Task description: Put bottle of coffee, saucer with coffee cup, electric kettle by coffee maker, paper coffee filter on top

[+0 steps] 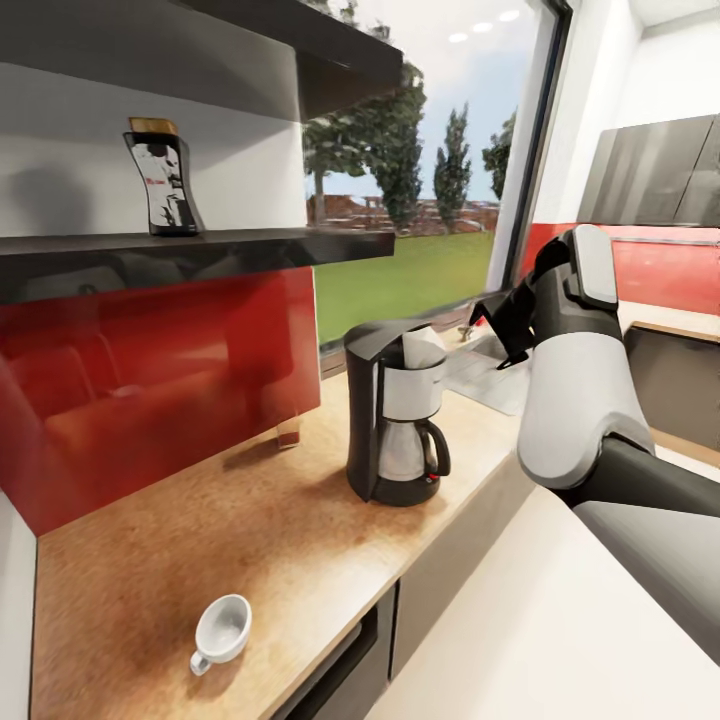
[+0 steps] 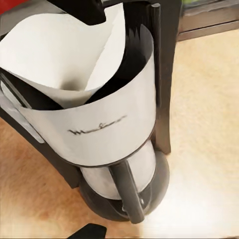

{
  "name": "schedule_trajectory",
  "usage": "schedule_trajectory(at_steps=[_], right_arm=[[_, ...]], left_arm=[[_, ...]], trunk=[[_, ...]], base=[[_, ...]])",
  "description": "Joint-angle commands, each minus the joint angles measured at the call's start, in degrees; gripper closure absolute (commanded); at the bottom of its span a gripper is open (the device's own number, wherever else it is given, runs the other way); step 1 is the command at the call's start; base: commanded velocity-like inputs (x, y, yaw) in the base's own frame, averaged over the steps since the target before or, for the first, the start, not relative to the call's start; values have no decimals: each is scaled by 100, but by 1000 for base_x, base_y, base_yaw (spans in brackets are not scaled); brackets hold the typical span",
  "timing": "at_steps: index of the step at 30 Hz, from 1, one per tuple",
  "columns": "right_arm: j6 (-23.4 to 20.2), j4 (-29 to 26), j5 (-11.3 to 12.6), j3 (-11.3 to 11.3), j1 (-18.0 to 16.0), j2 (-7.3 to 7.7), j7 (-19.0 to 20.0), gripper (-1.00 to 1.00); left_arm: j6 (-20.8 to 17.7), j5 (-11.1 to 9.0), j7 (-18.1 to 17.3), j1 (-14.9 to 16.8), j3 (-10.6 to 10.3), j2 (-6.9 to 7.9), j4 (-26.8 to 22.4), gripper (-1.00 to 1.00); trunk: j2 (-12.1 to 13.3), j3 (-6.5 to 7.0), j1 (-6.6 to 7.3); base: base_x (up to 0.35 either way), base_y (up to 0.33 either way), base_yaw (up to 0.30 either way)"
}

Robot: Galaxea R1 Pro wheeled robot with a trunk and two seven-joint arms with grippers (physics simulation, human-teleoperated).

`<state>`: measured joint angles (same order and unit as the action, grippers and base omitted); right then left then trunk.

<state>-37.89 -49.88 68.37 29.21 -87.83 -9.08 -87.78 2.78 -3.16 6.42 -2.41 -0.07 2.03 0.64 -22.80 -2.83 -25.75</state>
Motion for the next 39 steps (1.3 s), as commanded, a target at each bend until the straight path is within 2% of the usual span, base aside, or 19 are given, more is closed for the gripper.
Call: schedule_trajectory(at_steps=[1,7,9,10,11,14,16,17,18,23,25,26,27,29,30,32,35,37,39], right_arm=[[-60,-7,28,20,-6,-1,-37,-100],[-76,-10,8,21,0,22,-46,-100],[-91,-11,-6,23,30,96,-47,-100],[-97,-8,-20,19,184,246,-42,-100],[-104,-9,-25,16,643,572,-26,-100],[-151,-5,-27,9,1215,1043,17,-100],[-173,1,-66,3,1482,1227,198,-100],[-183,3,-252,0,1749,1371,497,-100],[-186,9,-625,-1,2026,1462,890,-100],[-178,245,-2560,-2,2893,1541,2559,-100],[-169,803,-3302,-3,3231,1541,3437,-100],[-158,1433,-3789,-3,3390,1546,4060,-100],[-154,1638,-3929,-3,3427,1548,4244,-100],[-56,2498,-4506,1,3522,1558,4972,-100],[228,3096,-4960,-1,3588,1563,5460,-100],[854,3815,-5536,-2,3731,1564,5919,-100],[1768,4579,-6186,-2,4051,1547,6244,-100],[2113,4732,-6382,-3,4482,1538,6335,-100],[2262,4795,-6477,-3,4897,1536,6630,-100]], left_arm=[[29,-35,8,3,-3,1,7,-100],[29,-39,8,3,-2,0,1,-100],[29,-42,8,3,-2,0,-1,-100],[29,-43,8,3,-2,0,-2,-100],[29,-41,8,3,-2,0,-2,-100],[29,-60,8,3,4,1,-2,-100],[29,-66,8,3,11,4,-5,-100],[29,-68,8,3,13,6,-7,-100],[29,-70,8,3,15,7,-9,-100],[29,-77,8,3,16,19,-10,-100],[33,-78,8,3,16,23,-10,-100],[37,-79,8,3,16,23,-11,-100],[37,-79,8,3,16,22,-11,-100],[39,-79,8,3,16,19,-11,-100],[41,-79,8,3,16,18,-11,-100],[44,-79,8,3,16,18,-14,-100],[46,-79,8,3,16,23,-19,-100],[50,-76,8,3,16,27,-23,-100],[61,-73,8,3,7,31,-31,-100]], trunk=[[-11,-11,-3],[-11,-11,-3],[-11,-11,-3],[-11,-11,-3],[-11,-11,-3],[-11,-11,-3],[-11,-11,-3],[-11,-11,-3],[-11,-11,-3],[-11,-11,-3],[-11,-11,-3],[-11,-11,-3],[-11,-11,-3],[-11,-11,-3],[-11,-11,-3],[-11,-11,-3],[-11,-11,-3],[-11,-11,-3],[-11,-11,-3]], base=[[0,-286,0],[0,-285,0],[0,-245,0],[0,-218,0],[0,-129,0],[0,-54,0],[0,-14,0],[0,-6,0],[0,-3,0],[0,-1,0],[0,0,0],[0,0,0],[0,0,0],[0,0,0],[0,0,0],[0,0,0],[0,0,0],[0,0,0],[0,0,0]])
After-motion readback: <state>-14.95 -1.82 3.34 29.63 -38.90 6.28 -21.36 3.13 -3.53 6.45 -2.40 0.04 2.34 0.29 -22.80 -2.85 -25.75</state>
